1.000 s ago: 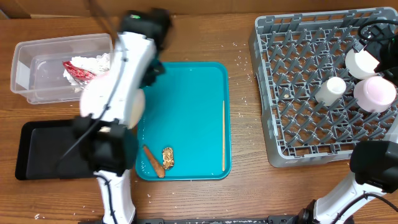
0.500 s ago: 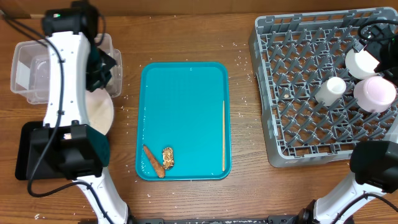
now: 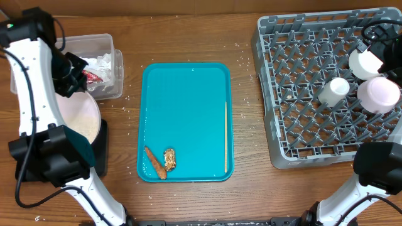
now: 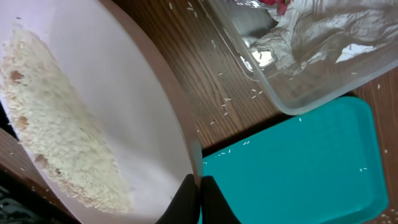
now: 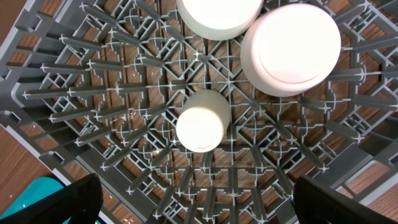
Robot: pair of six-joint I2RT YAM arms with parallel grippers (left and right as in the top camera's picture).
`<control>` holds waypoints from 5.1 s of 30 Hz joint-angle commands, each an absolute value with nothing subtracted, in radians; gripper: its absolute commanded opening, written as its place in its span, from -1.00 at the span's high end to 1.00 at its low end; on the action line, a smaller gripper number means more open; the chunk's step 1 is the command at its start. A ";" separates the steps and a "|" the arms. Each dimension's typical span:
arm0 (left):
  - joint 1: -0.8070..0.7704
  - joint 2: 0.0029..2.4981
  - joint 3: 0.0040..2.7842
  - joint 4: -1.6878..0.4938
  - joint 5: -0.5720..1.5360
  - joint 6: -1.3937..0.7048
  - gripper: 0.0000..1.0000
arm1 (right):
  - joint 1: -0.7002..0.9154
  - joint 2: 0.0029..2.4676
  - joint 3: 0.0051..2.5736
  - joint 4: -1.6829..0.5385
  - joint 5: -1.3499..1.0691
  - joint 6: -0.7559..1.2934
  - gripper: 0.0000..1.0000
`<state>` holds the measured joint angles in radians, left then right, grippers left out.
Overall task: Sort waste into correct bins and load items into the dishwasher
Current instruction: 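Lift the plate and carry it left over the black tray, then tilt the plate with the left gripper to pour rice onto black tray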
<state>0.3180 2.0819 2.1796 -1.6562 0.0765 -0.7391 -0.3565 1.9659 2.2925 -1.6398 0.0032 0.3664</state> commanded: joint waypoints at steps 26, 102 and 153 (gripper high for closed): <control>0.585 2.061 2.151 -1.607 0.371 -0.509 0.91 | -0.355 1.920 2.324 -1.636 -0.002 0.375 -1.00; 0.798 2.061 2.005 -1.690 0.847 -0.276 0.92 | -0.355 1.920 2.324 -1.636 -0.002 0.375 -1.00; 1.034 2.075 1.873 -1.691 1.121 -0.206 0.92 | -0.355 1.920 2.324 -1.636 -0.002 0.375 -1.00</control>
